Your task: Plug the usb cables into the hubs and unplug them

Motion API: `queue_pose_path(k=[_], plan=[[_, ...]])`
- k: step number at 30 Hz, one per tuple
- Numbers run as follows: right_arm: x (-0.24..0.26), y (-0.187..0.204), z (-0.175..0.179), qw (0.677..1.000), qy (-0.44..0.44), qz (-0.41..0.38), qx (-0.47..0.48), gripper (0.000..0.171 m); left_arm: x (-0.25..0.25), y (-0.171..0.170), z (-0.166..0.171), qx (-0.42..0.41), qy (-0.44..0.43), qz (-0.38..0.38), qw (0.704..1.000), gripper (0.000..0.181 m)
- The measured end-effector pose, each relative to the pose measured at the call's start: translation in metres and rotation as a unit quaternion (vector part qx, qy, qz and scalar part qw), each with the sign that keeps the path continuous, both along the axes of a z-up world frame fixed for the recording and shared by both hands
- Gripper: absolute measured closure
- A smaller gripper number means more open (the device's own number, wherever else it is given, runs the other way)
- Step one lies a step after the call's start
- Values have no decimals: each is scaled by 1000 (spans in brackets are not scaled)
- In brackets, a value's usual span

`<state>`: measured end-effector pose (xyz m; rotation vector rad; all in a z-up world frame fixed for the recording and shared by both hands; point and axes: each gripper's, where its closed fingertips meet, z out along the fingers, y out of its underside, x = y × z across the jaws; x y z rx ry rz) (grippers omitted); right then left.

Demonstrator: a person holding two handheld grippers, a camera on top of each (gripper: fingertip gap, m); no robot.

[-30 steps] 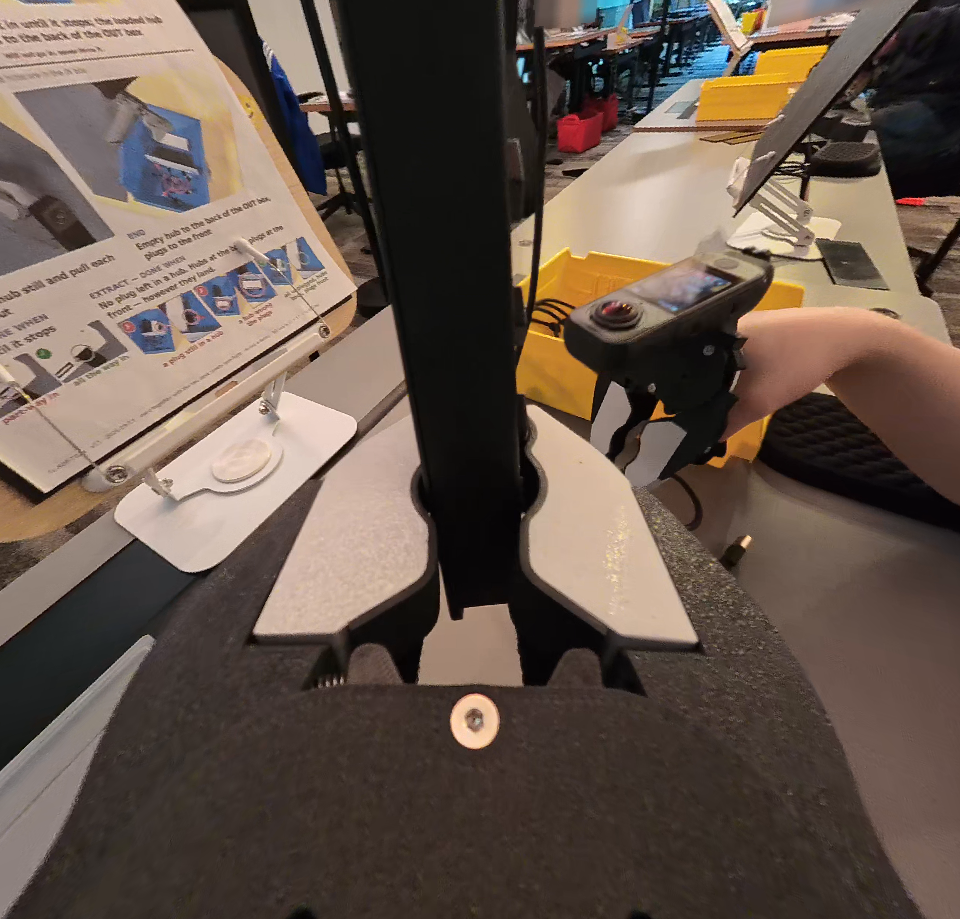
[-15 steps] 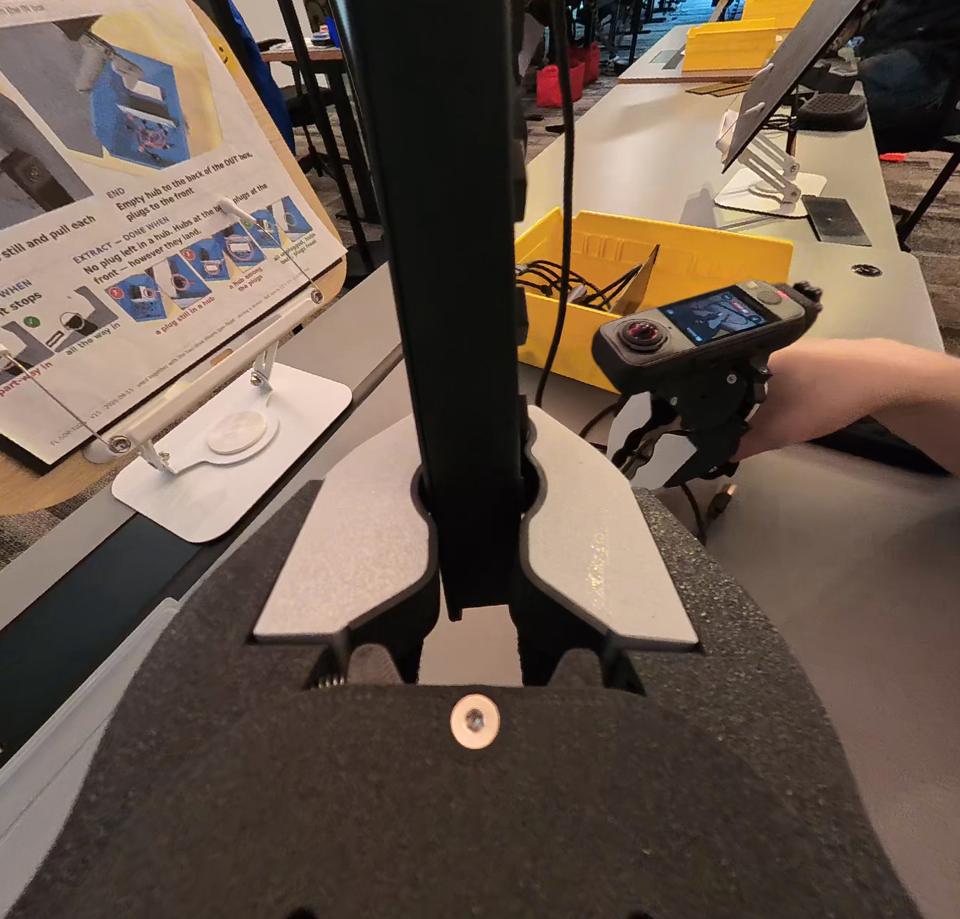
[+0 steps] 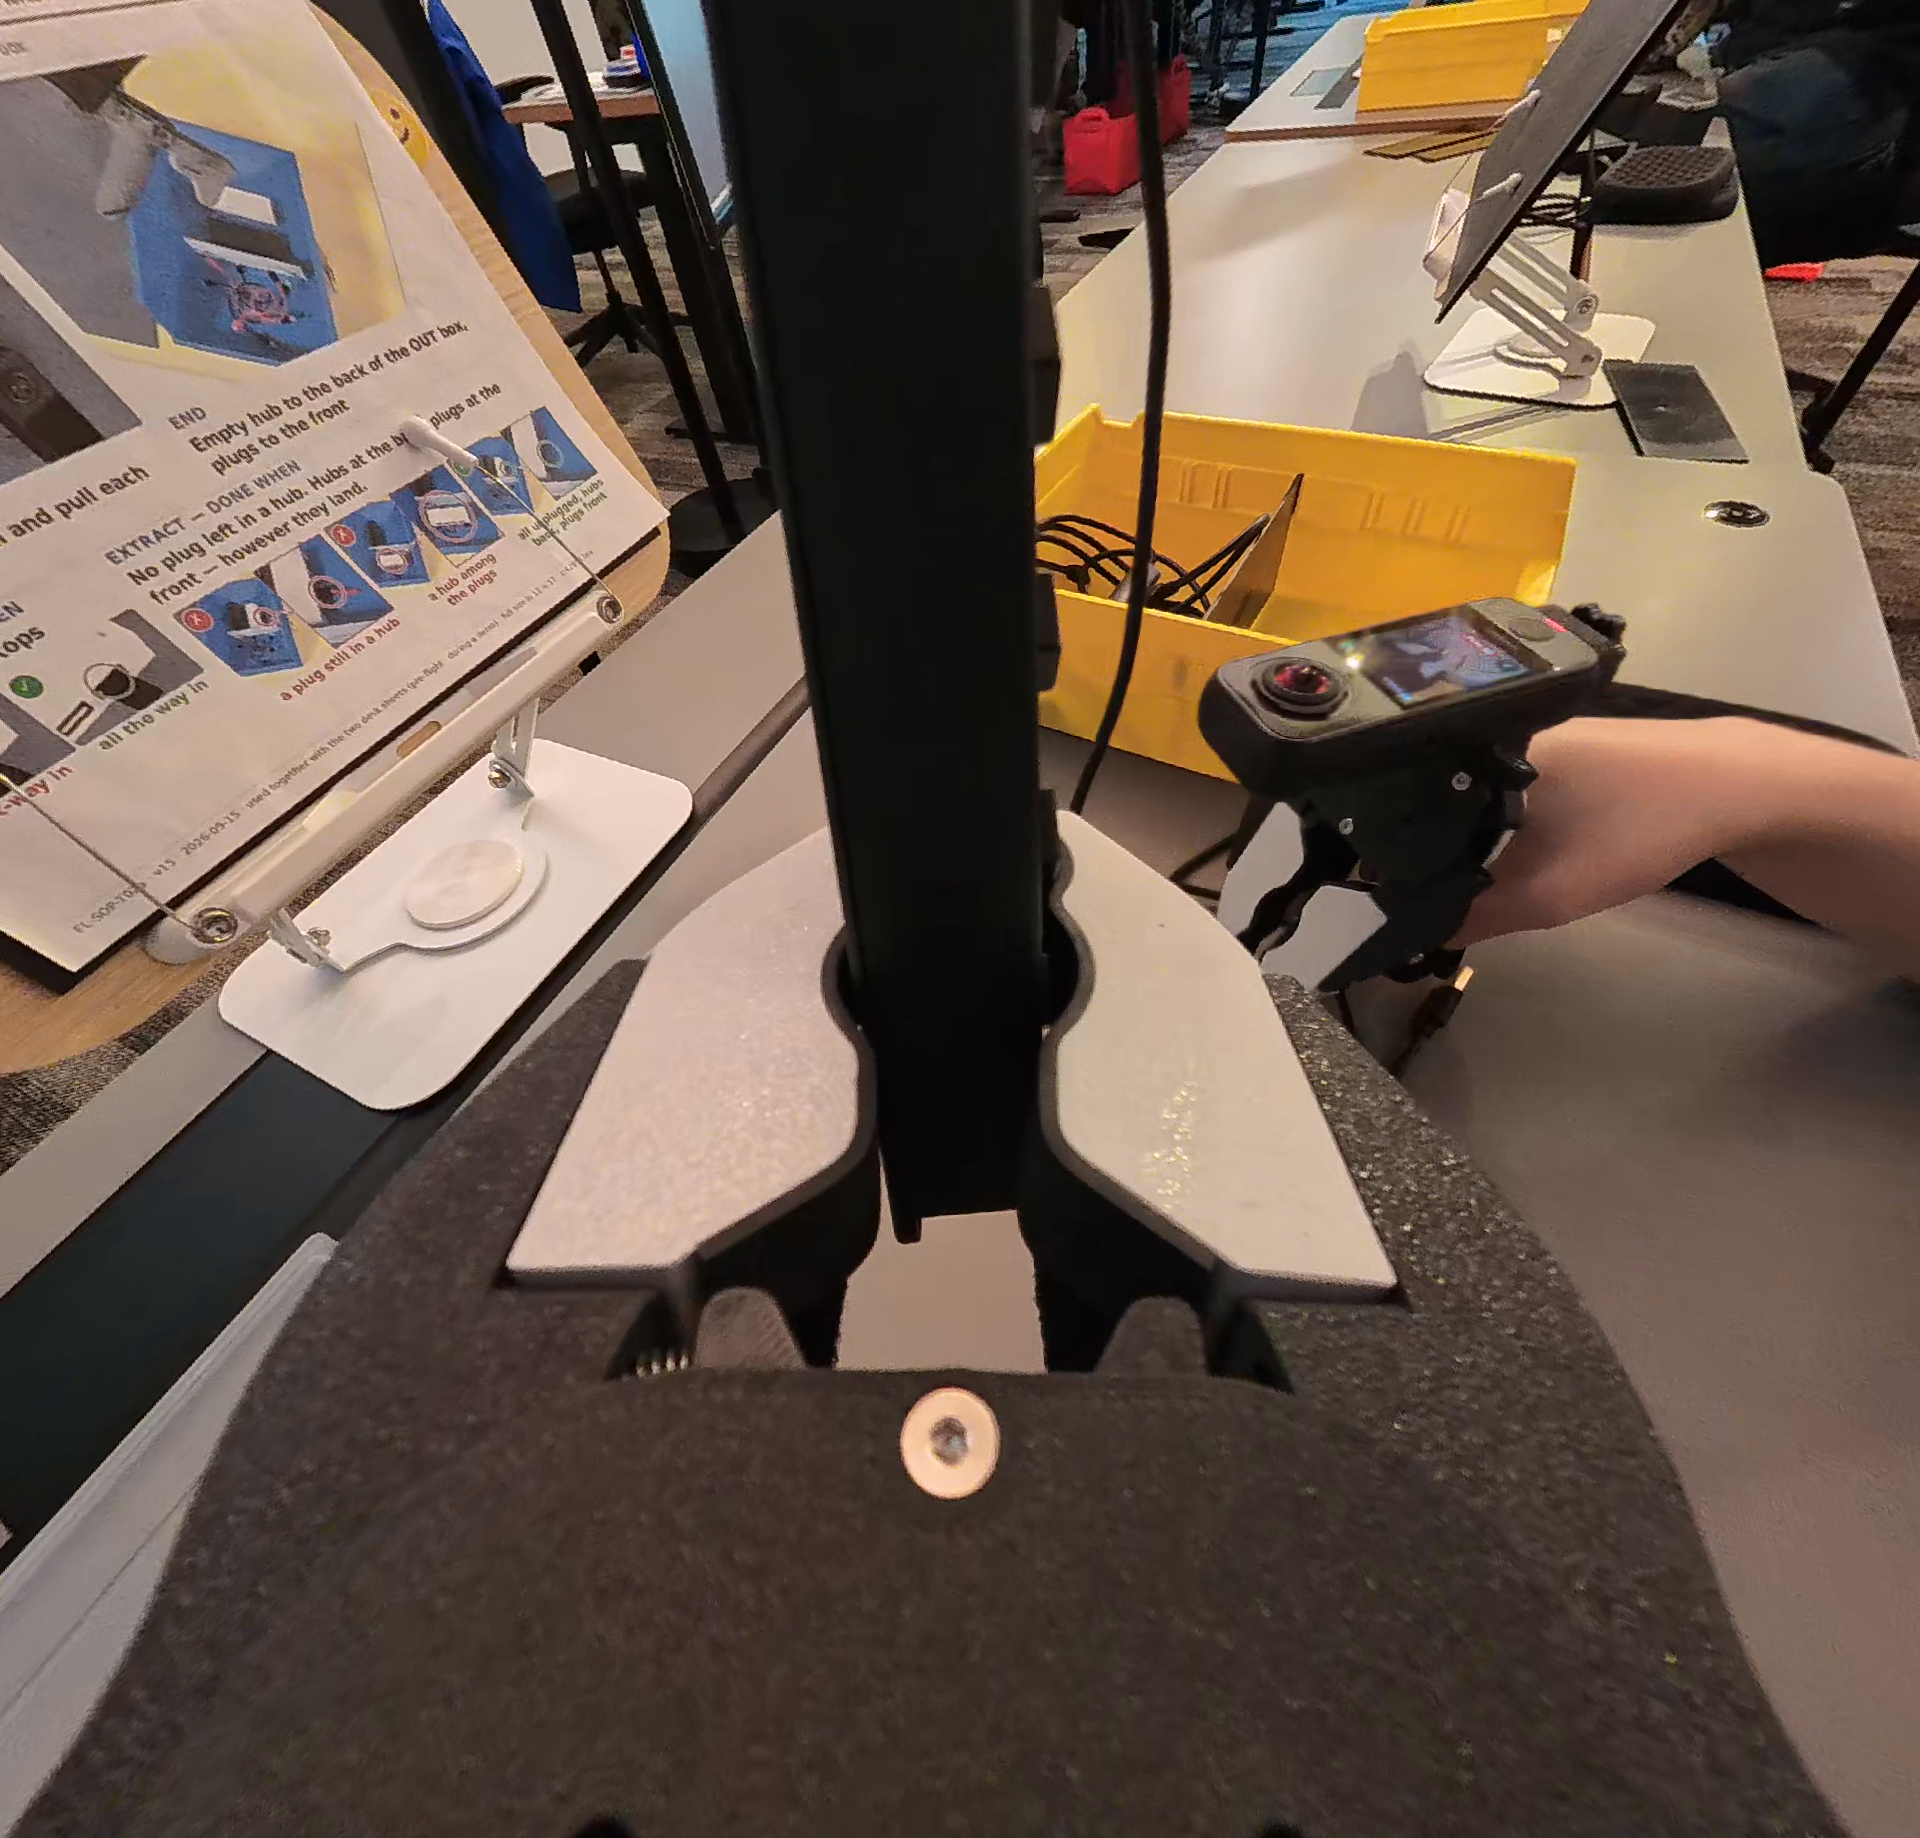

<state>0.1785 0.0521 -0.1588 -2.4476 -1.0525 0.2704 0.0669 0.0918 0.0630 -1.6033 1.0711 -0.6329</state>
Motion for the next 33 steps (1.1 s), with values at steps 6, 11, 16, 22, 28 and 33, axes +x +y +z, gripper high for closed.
queue_pose_path(k=[6,11,16,22,28,33], plan=[[-16,3,2,994,108,-10,-19,158,2,0,-3,1,9,2,1000,154],[-18,3,2,988,150,-4,-44,160,4,-1,-3,2,12,0,1000,154],[-19,1,1,995,79,46,23,161,6,1,-6,3,20,5,1000,155],[-29,-8,16,989,82,90,81,163,4,2,-6,1,17,12,1000,155],[-39,-28,72,956,187,138,181,163,1,3,-1,-2,-2,14,1000,154],[-36,-49,116,908,289,164,256,163,2,1,2,-9,-20,3,1000,154]])
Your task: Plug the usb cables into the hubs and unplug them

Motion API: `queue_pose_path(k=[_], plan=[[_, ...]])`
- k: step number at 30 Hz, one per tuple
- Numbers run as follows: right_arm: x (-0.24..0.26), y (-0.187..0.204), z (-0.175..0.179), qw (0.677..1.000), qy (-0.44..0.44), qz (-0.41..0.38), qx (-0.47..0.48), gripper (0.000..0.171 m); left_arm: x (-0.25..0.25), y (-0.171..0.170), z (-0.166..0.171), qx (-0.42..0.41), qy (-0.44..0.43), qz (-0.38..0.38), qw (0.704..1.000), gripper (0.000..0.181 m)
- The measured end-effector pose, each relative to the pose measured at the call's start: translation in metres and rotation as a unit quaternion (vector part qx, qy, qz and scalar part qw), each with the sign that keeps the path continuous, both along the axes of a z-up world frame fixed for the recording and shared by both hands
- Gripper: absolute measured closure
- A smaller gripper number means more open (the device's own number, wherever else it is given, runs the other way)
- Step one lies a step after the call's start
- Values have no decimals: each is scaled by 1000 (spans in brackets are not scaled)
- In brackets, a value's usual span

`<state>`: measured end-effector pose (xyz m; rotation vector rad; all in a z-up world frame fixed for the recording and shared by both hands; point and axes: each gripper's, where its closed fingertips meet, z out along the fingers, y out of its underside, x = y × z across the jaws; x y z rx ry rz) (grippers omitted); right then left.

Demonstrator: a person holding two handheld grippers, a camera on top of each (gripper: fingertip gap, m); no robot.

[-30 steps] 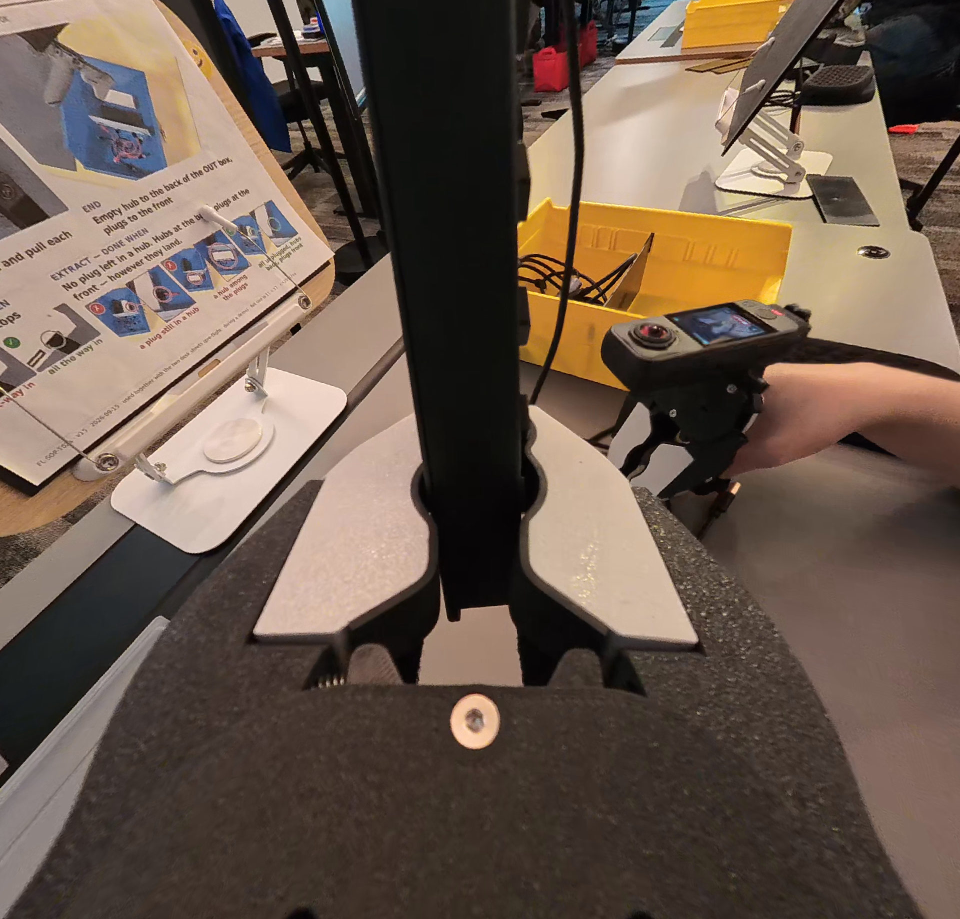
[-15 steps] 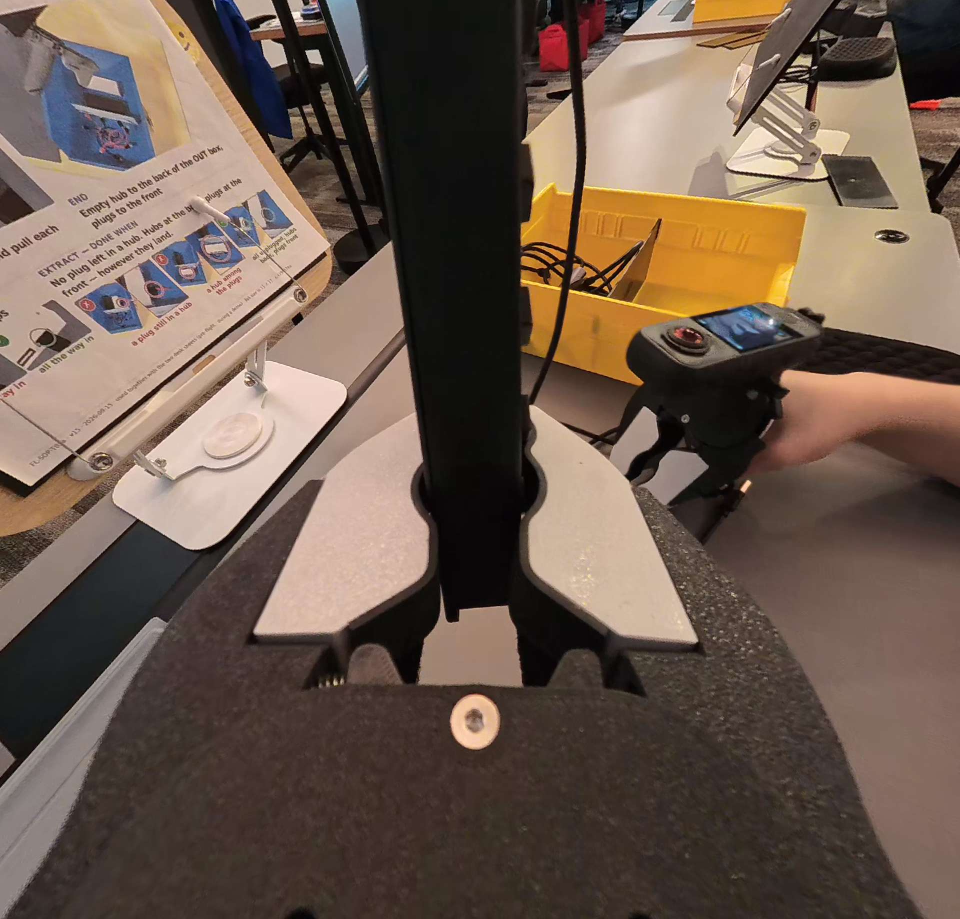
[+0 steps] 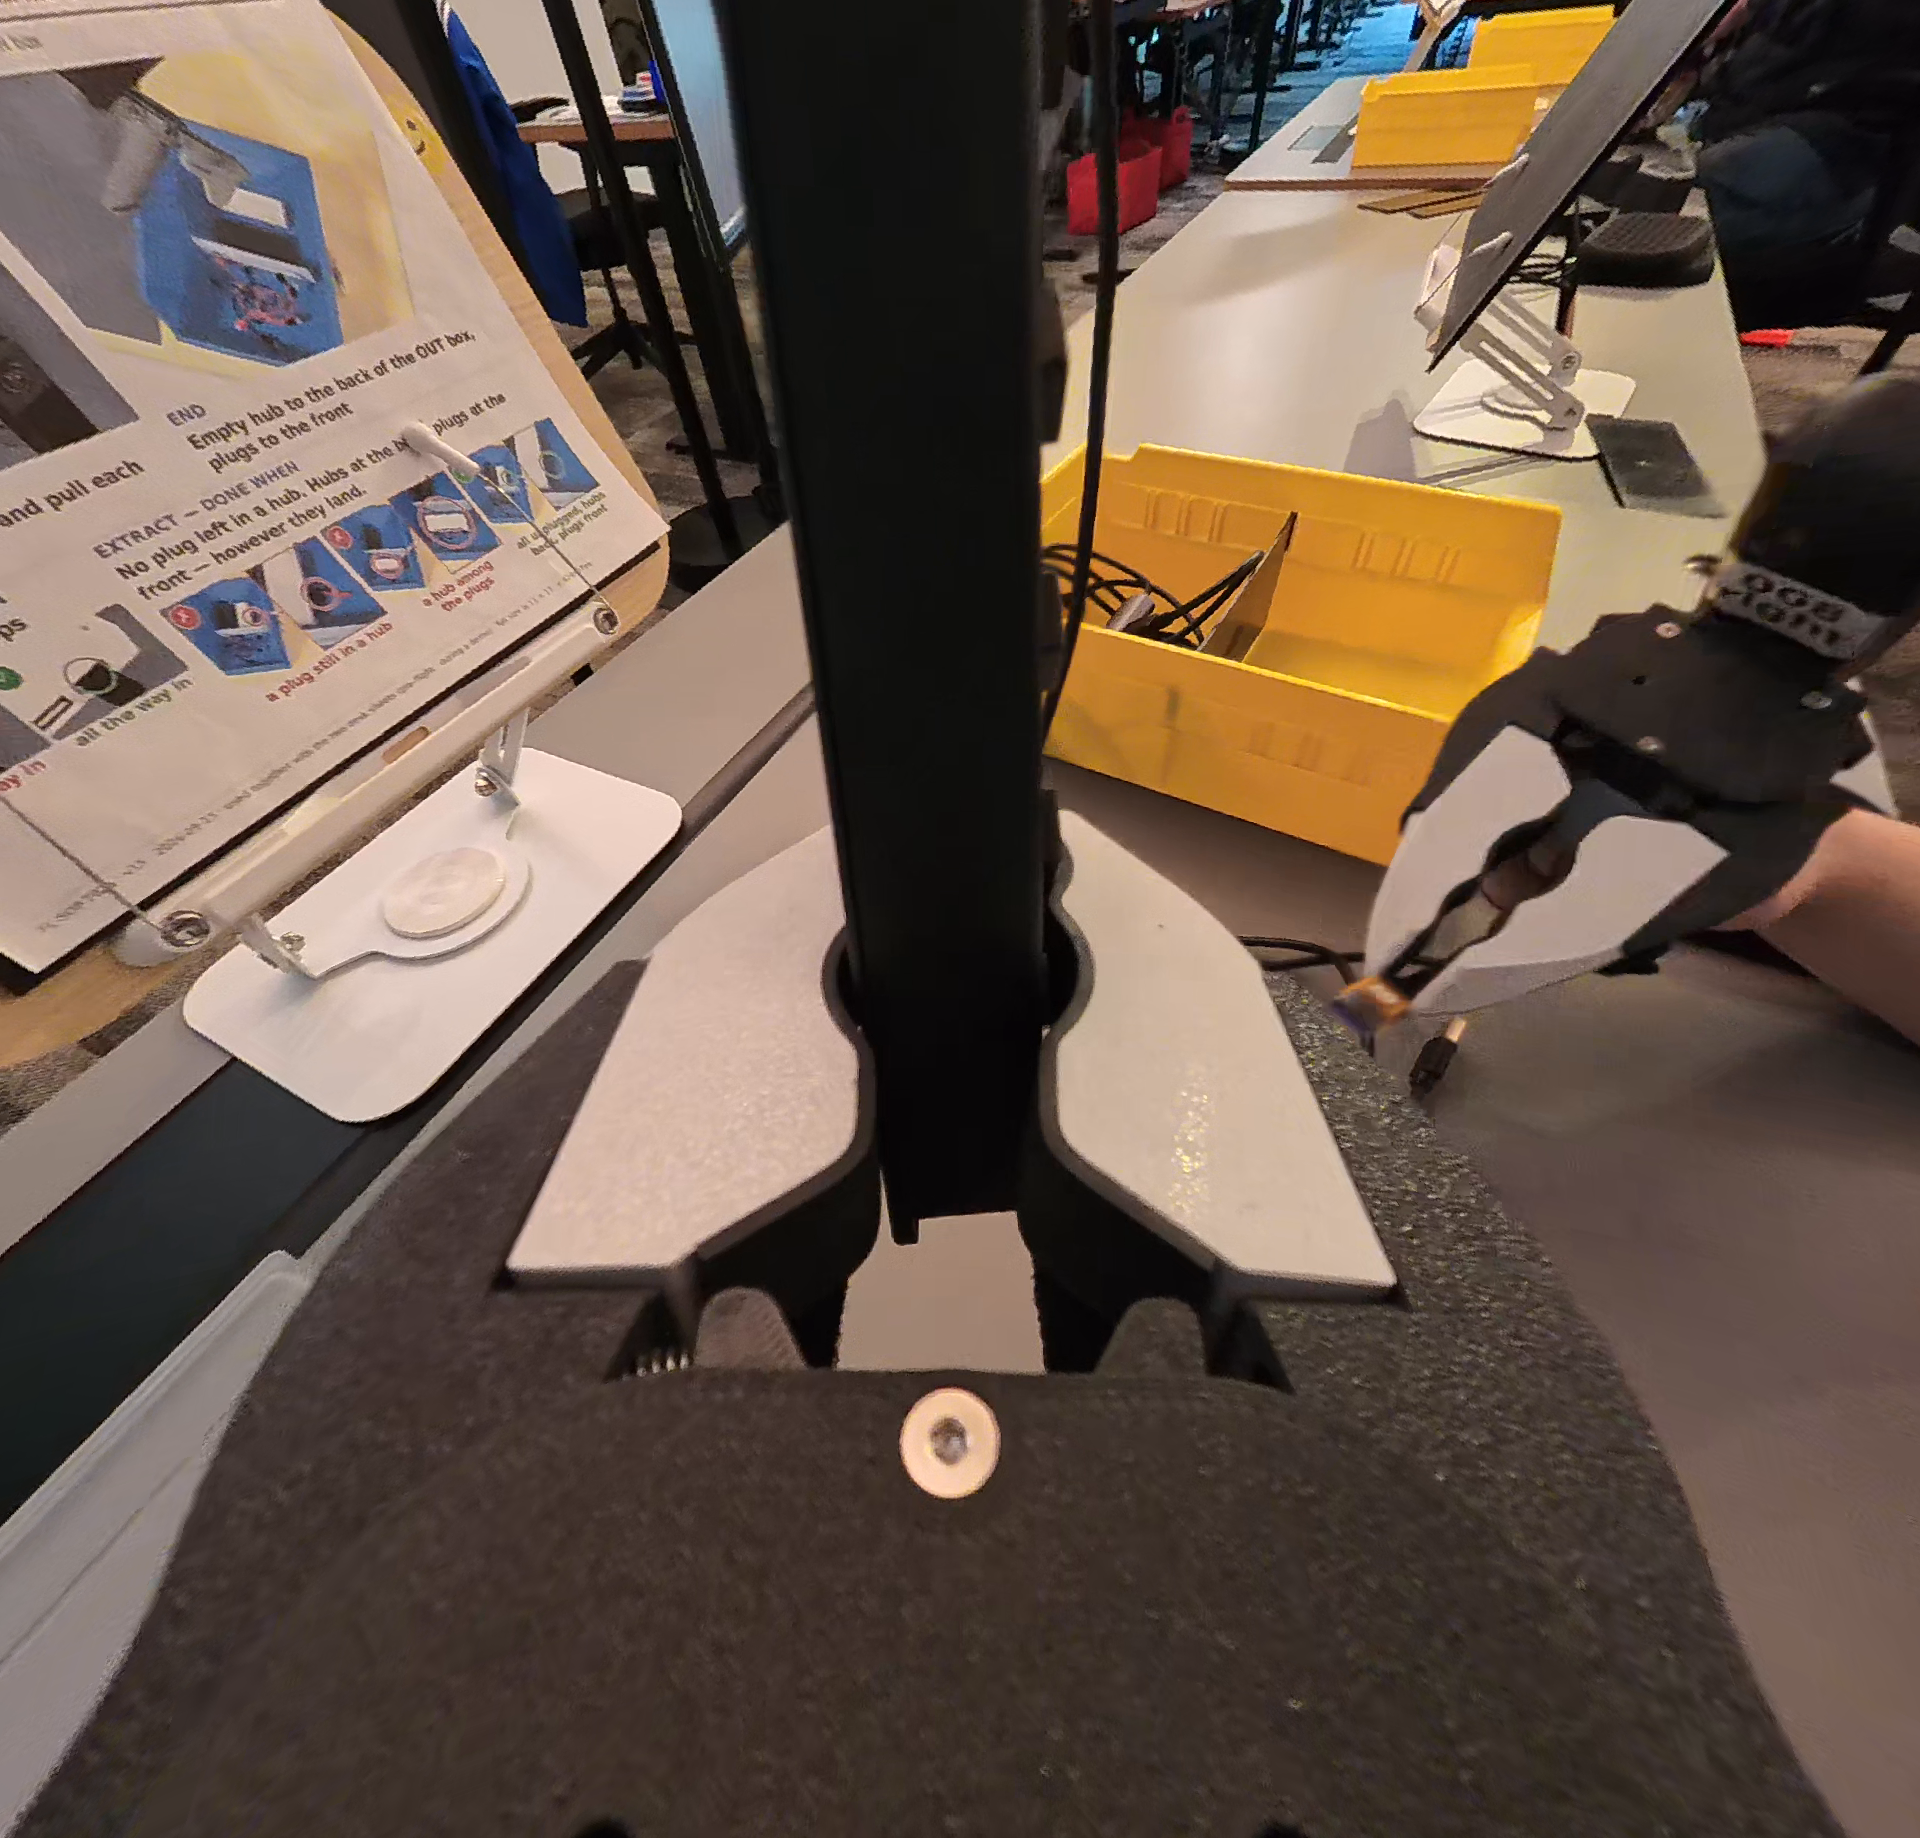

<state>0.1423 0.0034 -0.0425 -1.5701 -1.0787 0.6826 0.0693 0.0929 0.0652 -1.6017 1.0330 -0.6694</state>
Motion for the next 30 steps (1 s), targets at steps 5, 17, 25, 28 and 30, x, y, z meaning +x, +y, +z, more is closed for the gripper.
queue_pose_path(k=[5,17,25,28,30], plan=[[-7,-49,46,986,77,116,92,163,1,2,-2,-15,-13,0,1000,154],[4,-31,103,981,148,126,-29,163,13,7,5,10,-46,30,998,154],[0,17,146,992,85,29,-91,163,27,5,6,9,-71,32,997,154],[1,30,150,994,54,6,-92,163,35,3,2,-10,-84,21,996,155],[3,36,150,993,42,2,-113,163,38,6,-3,-4,-69,33,997,155]])
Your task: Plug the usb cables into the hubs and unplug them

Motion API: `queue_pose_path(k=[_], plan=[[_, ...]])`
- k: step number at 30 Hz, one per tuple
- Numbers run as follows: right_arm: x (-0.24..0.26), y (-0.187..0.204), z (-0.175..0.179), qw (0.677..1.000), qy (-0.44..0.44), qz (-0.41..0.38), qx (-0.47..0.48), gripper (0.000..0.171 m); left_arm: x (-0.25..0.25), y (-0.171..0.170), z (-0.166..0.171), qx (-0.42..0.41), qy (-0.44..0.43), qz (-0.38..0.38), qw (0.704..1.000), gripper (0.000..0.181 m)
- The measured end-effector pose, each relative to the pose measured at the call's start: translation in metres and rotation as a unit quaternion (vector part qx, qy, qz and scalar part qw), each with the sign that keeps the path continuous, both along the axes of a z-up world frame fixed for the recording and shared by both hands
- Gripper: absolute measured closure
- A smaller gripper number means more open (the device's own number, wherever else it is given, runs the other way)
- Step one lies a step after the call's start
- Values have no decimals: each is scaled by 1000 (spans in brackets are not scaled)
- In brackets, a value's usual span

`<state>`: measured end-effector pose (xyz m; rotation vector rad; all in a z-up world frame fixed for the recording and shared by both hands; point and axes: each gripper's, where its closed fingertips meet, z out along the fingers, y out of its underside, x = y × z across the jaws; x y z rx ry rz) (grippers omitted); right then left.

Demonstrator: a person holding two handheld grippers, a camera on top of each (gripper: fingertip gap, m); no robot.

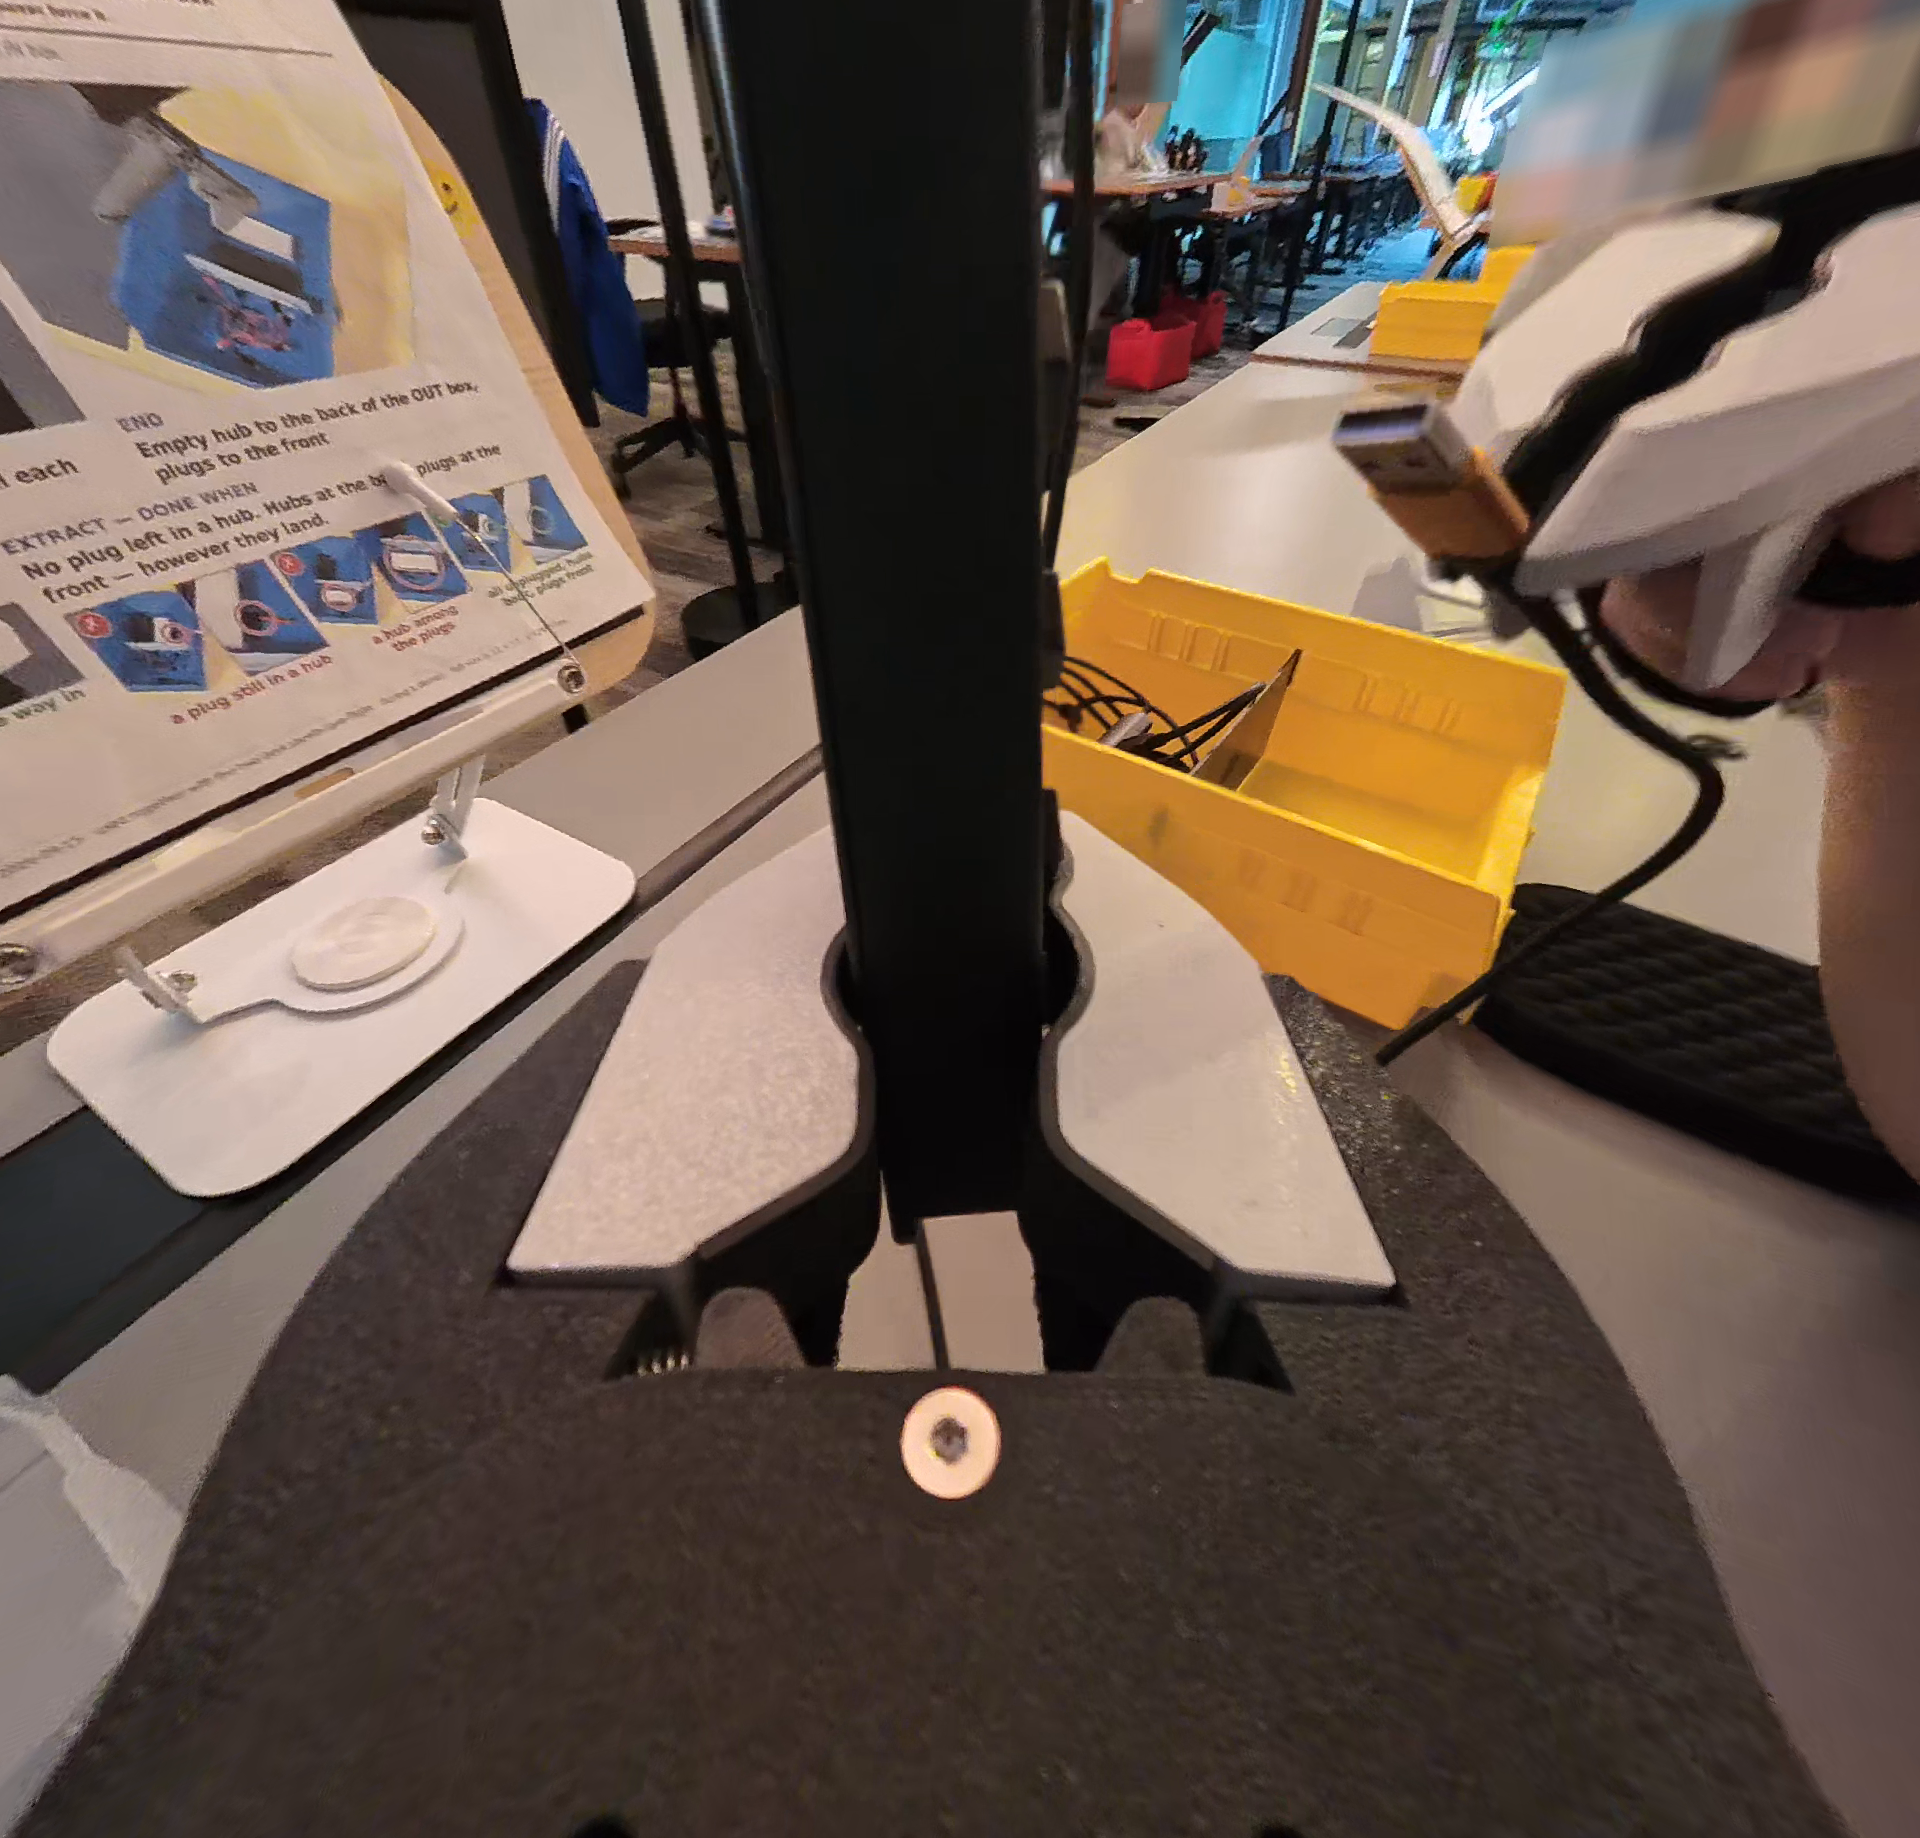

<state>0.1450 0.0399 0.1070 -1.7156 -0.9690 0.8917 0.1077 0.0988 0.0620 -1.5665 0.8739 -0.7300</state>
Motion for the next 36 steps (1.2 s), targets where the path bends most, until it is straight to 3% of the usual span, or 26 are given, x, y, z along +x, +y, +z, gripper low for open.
queue_pose_path(k=[4,10,17,36], plan=[[2,9,3,999,-25,8,-26,163,8,5,-13,12,44,23,999,155],[19,26,-24,996,-60,-50,-36,163,20,8,-35,4,82,36,996,155],[30,31,-44,992,-84,-62,-69,163,35,9,-61,-9,115,31,993,155],[31,32,-60,987,-102,-62,-106,163,37,11,-69,10,142,43,989,155]])
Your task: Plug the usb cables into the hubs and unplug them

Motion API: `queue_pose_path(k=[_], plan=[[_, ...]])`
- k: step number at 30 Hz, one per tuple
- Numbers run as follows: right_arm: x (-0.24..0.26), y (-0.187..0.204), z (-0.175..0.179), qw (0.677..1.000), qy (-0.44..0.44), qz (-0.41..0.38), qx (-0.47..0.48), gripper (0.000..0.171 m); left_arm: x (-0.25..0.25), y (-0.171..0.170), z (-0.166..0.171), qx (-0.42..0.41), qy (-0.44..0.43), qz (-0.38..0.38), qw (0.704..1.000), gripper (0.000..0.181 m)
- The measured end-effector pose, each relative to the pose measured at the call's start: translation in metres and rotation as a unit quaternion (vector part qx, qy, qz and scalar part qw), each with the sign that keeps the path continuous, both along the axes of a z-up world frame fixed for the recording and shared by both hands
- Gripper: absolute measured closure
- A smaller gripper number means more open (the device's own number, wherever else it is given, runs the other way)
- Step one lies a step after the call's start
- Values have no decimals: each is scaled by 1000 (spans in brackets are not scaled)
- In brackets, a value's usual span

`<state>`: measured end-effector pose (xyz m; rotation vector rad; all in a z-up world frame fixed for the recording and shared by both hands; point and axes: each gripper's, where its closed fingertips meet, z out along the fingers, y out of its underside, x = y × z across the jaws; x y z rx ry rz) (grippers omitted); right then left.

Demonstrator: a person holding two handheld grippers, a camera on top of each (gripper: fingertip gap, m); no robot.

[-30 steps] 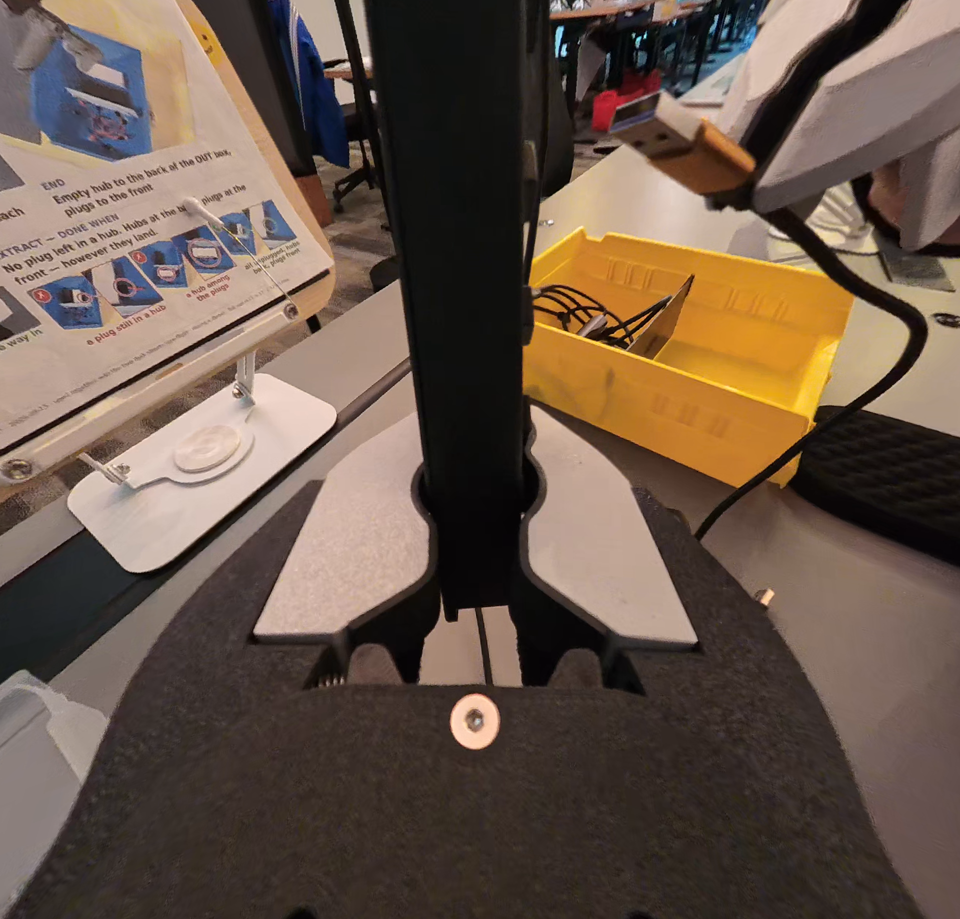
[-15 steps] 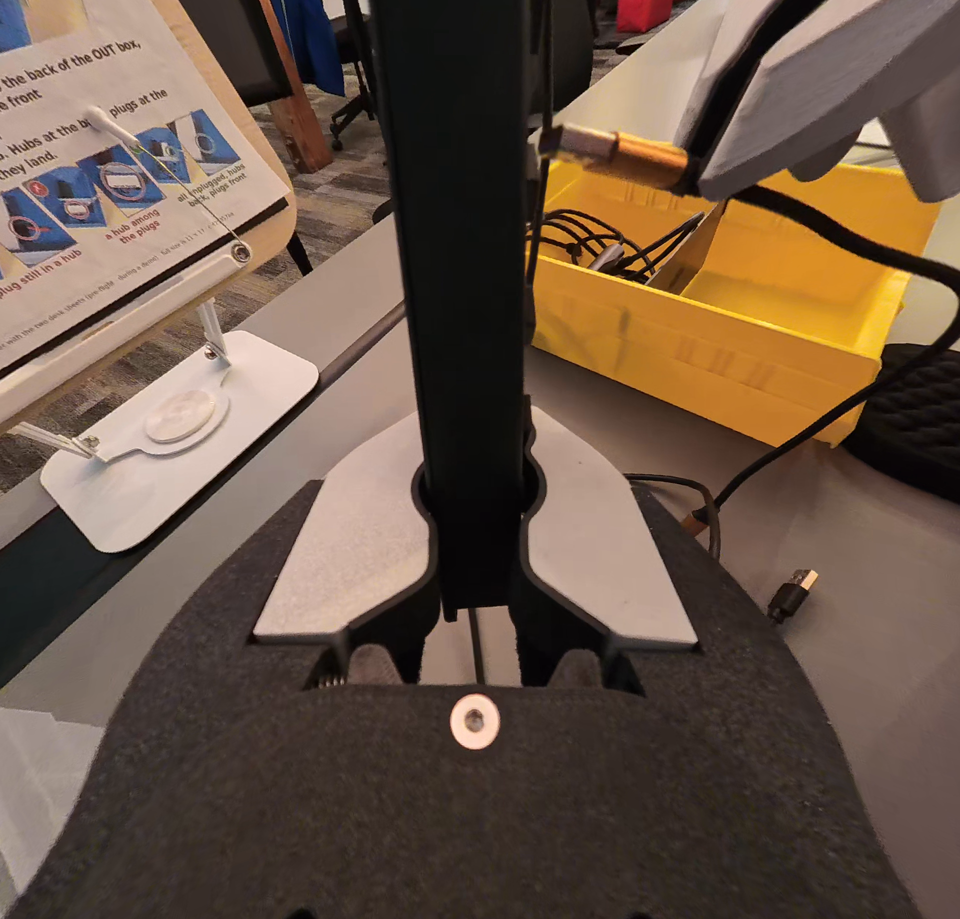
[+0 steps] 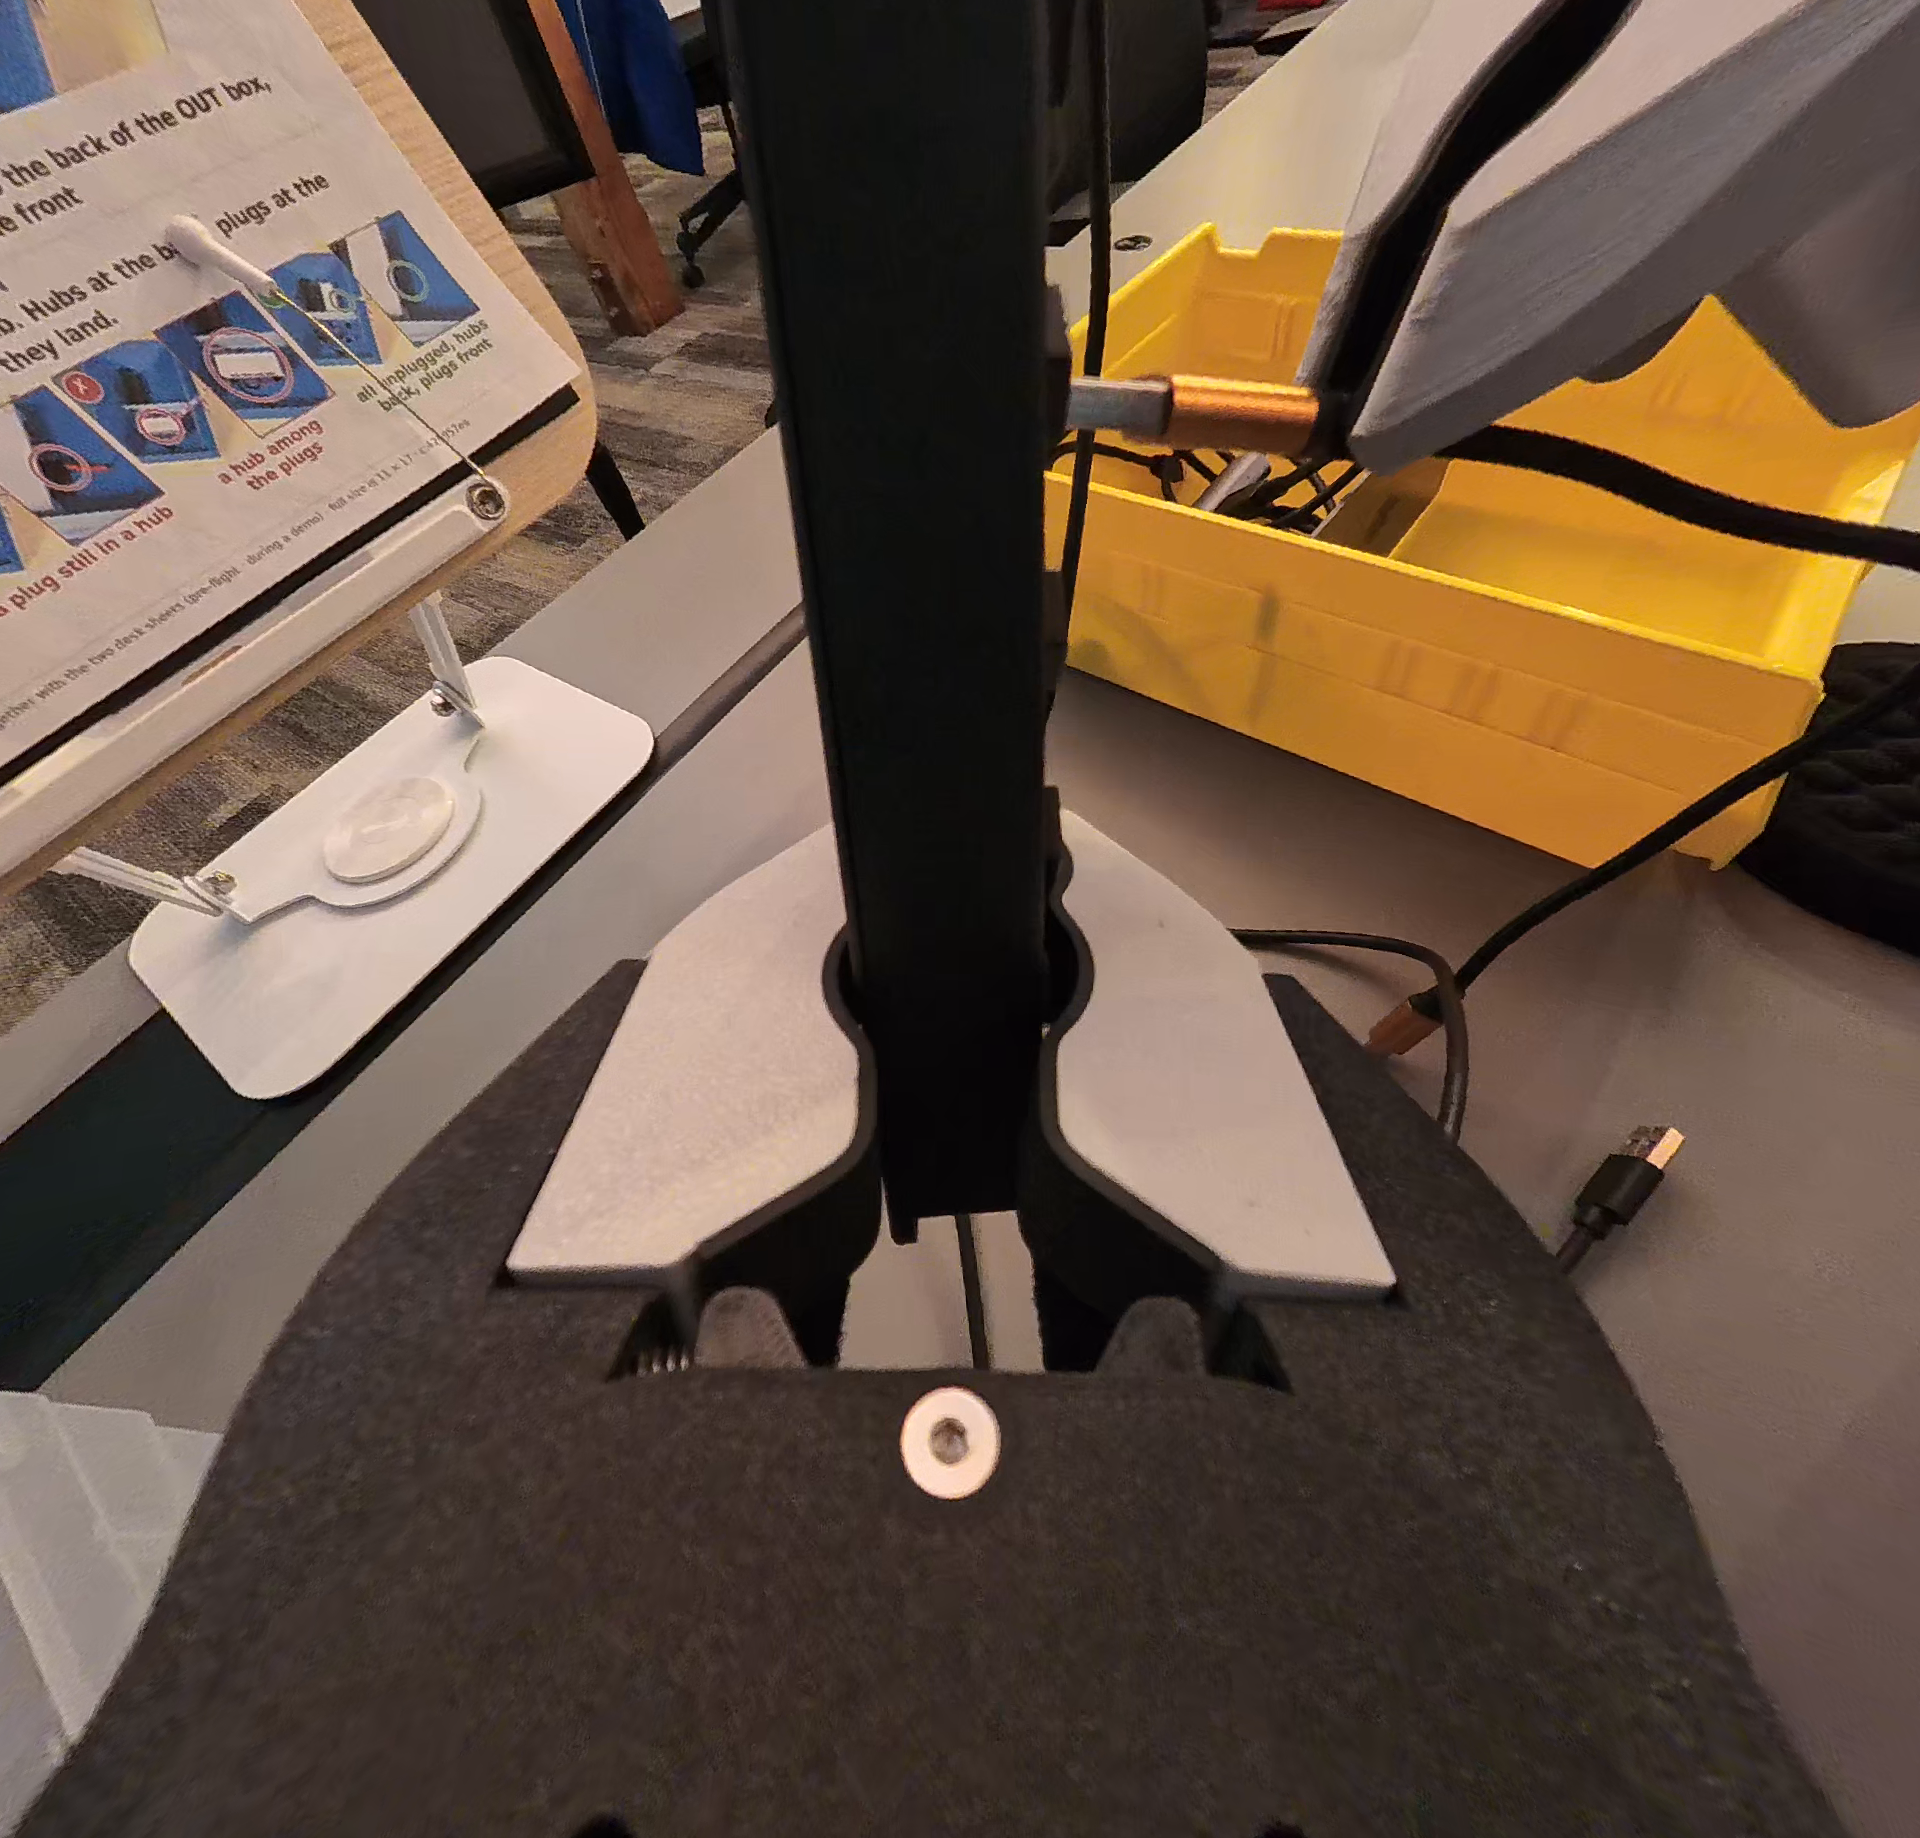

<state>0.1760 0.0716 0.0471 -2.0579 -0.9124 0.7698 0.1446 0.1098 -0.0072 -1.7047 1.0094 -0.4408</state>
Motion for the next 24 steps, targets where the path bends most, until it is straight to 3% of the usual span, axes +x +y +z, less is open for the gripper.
queue_pose_path(k=[24], plan=[[-1,2,-5,1000,-17,-11,6,163,-3,3,1,15,8,15,1000,155]])
